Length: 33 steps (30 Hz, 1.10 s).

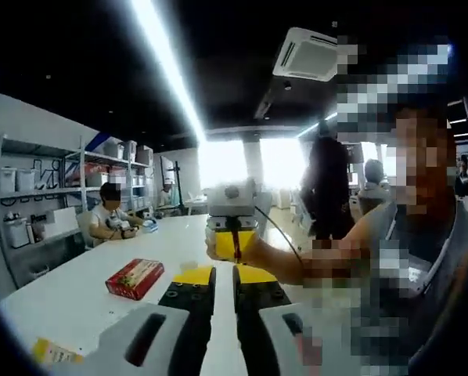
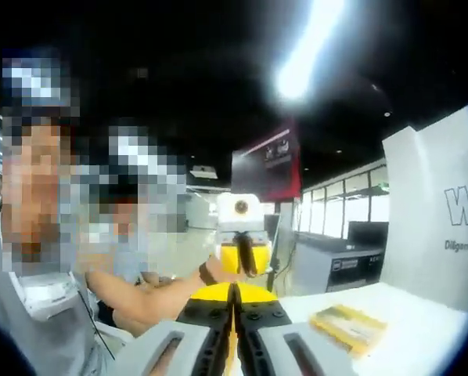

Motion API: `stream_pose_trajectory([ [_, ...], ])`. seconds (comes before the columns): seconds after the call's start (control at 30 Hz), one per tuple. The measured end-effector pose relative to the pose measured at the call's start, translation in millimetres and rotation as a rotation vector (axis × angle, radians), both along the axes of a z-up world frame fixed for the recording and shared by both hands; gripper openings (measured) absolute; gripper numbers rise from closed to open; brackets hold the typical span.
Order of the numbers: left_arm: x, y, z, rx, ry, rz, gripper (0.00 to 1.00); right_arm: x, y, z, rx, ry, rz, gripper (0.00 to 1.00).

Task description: Tear open the coffee pouch, take out the coffee, and pour the coffee from the pouch into the cup

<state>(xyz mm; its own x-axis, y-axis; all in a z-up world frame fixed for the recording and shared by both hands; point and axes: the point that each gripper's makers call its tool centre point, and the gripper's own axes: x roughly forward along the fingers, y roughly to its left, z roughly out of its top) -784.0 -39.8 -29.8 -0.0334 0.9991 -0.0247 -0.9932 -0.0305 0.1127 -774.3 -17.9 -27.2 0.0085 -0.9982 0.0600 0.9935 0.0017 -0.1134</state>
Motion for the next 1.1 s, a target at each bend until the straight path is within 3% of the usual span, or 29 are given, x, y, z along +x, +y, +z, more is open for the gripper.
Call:
stream_pose_trajectory([
  [0.03,-1.7,-1.2,6.6,0.025,0.016,0.019,0.12,1.9,0.2,3.1,-0.004,0.0,0.005,0.02],
  [0.13,0.1,-6.4,17.4,0.063,-0.008,0.017,0.12,-0.9,1.8,10.4,-0.013,-0.003,0.01,0.02],
  [0.17,1.4,-7.5,20.3,0.066,0.004,0.021,0.12,-4.3,0.5,11.7,0.004,-0.039,0.014,0.02],
  [0.27,-8.0,-10.6,21.3,0.021,0.051,0.088,0.12,-6.0,-0.2,16.0,0.011,-0.027,0.031,0.02],
  [0.33,-3.5,-10.1,22.8,0.015,0.062,0.08,0.12,-9.0,-1.8,13.8,0.032,0.002,0.004,0.02],
  [0.4,0.2,-11.7,23.4,0.003,0.062,0.083,0.13,-5.7,-4.3,11.8,0.033,-0.007,0.015,0.02],
  [0.57,17.7,-11.8,35.9,0.041,0.044,0.059,0.11,3.1,-4.9,4.3,0.071,0.01,0.016,0.02],
  [0.7,15.9,-3.5,28.4,-0.006,0.078,0.069,0.1,6.3,-2.7,10.3,0.058,0.016,0.022,0.02],
  [0.83,8.0,3.5,22.1,0.013,-0.007,0.033,0.11,6.0,-5.5,9.3,0.065,0.027,0.015,0.02],
  [1.1,-0.5,11.4,13.2,0.013,-0.001,0.031,0.1,0.1,-7.2,8.4,0.06,0.03,0.005,0.02],
])
